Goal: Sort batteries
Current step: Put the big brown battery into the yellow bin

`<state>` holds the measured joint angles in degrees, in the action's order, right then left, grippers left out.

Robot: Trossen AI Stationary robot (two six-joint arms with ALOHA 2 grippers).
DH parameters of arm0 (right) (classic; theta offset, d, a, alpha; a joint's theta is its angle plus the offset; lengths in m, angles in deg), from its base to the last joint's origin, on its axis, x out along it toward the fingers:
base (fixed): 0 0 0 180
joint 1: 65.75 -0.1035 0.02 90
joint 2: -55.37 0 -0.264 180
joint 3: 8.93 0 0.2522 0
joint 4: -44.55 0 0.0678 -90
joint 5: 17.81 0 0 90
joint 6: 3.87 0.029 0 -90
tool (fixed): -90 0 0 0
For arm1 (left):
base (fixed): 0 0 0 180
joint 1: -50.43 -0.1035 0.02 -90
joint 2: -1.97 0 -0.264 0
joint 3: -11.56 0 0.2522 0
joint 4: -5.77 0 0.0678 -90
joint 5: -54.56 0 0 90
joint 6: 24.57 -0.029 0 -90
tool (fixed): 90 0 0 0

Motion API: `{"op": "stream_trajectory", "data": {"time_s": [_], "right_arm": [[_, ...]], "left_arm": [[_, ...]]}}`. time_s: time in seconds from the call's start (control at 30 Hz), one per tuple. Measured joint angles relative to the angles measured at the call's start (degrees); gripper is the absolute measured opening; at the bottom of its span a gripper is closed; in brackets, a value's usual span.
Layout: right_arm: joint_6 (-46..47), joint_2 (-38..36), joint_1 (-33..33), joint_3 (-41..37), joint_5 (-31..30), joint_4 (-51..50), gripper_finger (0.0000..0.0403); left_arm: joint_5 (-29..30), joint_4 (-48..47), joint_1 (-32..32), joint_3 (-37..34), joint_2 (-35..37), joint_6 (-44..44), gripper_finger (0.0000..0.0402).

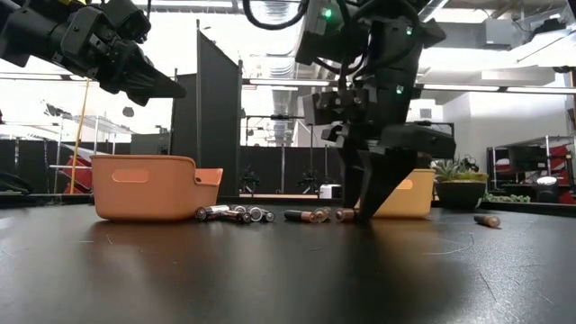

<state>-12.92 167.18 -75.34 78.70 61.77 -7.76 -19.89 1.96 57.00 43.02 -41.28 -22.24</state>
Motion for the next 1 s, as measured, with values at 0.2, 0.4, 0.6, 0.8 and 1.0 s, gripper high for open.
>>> {"op": "stream_trajectory", "data": {"time_s": [0.2, 0.4, 0.6, 0.8, 1.0], "right_arm": [[-0.6, 0.0, 0.1, 0.0, 1.8, 0.1, 0.0145], [-1.6, 0.0, -0.7, 0.0, 3.7, 0.2, 0.0111], [-1.5, 0.0, -1.9, 0.0, 4.5, 0.4, 0.0078], [0.9, 0.0, -3.0, 0.0, 4.5, 1.0, 0.0044], [3.5, 1.7, -3.5, 0.2, 4.4, 2.0, 0.0058]], "left_arm": [[0.0, 0.0, 0.0, 0.0, 0.0, 0.0, 0.0000], [0.0, 0.0, 0.0, 0.0, 0.0, 0.0, 0.0000], [0.0, 0.0, 0.0, 0.0, 0.0, 0.0, 0.0000], [0.0, 0.0, 0.0, 0.0, 0.0, 0.0, 0.0000], [0.0, 0.0, 0.0, 0.0, 0.0, 0.1, 0.0000]]}}
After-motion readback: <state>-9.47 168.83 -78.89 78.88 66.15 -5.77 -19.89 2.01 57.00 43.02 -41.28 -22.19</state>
